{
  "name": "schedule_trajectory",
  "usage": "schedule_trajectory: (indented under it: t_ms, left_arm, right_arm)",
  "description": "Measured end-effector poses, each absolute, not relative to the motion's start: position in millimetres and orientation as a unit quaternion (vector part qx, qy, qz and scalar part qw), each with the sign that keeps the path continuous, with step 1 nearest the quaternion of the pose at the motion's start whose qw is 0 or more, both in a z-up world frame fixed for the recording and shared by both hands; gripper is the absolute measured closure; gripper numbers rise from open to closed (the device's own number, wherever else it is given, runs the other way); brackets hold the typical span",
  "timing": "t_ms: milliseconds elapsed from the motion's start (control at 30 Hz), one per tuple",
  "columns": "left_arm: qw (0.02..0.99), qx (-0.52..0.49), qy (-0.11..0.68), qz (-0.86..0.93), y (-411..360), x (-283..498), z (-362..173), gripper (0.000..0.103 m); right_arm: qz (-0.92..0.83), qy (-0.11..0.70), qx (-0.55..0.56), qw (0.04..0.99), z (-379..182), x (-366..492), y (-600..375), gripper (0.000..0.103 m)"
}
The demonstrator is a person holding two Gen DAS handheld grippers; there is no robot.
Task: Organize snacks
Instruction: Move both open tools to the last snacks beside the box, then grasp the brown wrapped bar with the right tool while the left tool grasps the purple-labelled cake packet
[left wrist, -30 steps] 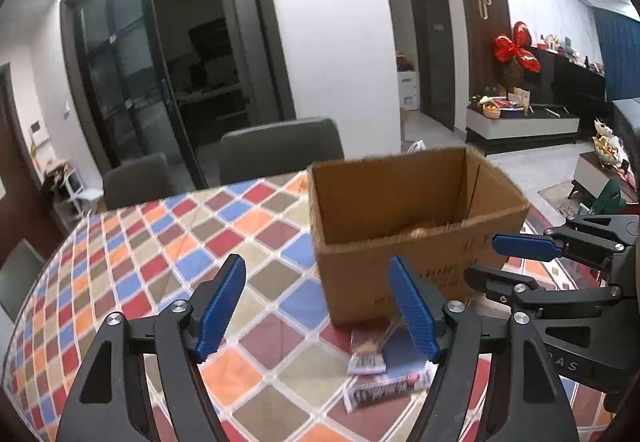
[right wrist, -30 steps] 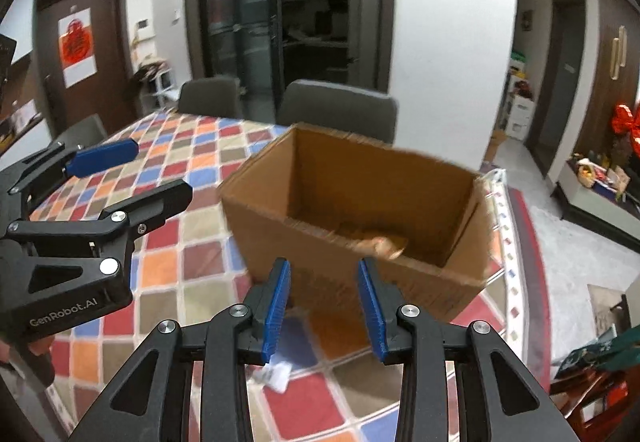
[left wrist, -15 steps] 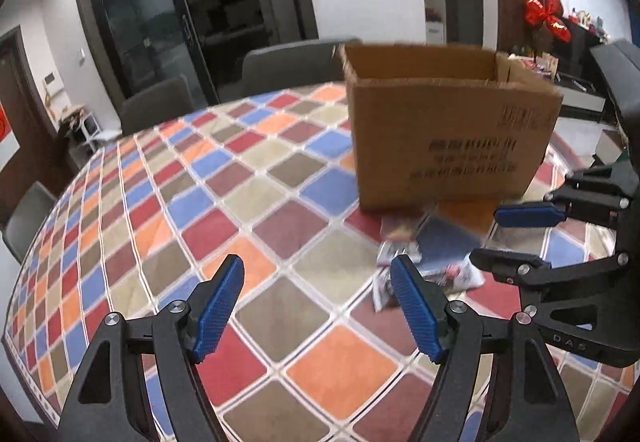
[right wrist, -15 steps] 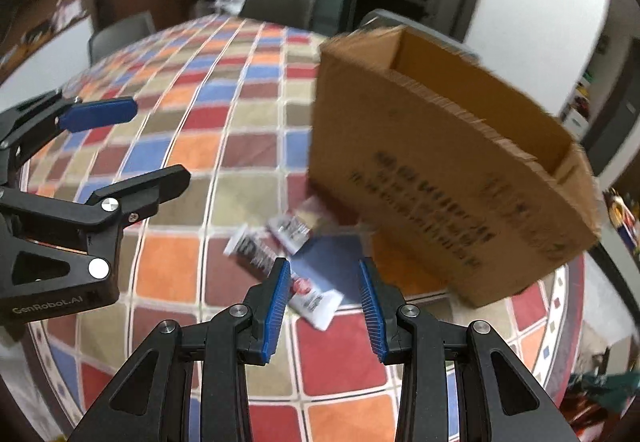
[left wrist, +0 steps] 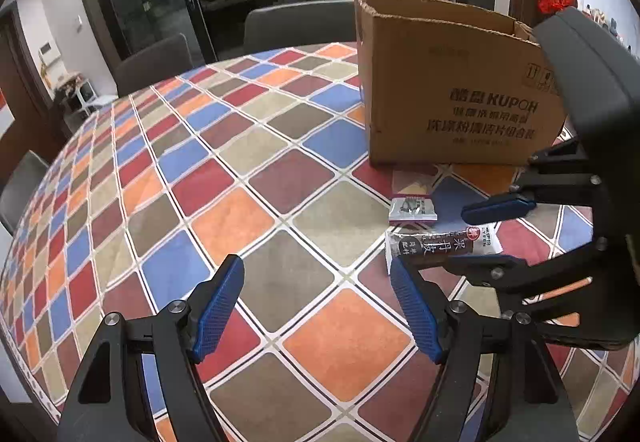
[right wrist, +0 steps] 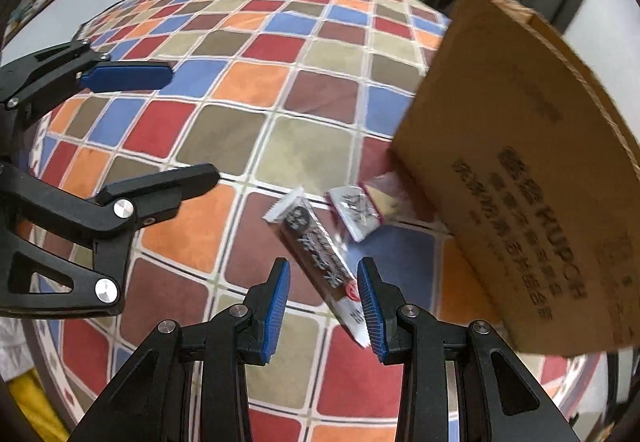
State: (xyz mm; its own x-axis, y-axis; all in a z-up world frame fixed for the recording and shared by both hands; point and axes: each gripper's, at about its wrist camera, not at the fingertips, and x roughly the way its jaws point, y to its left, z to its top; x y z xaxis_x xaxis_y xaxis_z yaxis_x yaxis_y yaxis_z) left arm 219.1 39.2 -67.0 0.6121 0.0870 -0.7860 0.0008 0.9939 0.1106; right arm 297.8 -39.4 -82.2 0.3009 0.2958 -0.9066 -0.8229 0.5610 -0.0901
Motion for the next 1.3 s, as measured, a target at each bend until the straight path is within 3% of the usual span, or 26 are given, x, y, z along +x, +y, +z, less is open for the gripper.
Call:
schedule_trajectory:
  t_ms: [900,1300]
  left_arm:
    - [0.883,0.013,0.469,0.017,55,225,-83,0.028]
    - [0.888,0.028,0.459,-0.017,43,220,-84,0.031]
  right_arm:
    - [0.35,0.498,-0.284,0.741,-111,314,-18,0.069]
    - [0.316,0.52,-0.158,0.778,-106,311,-50,0.079]
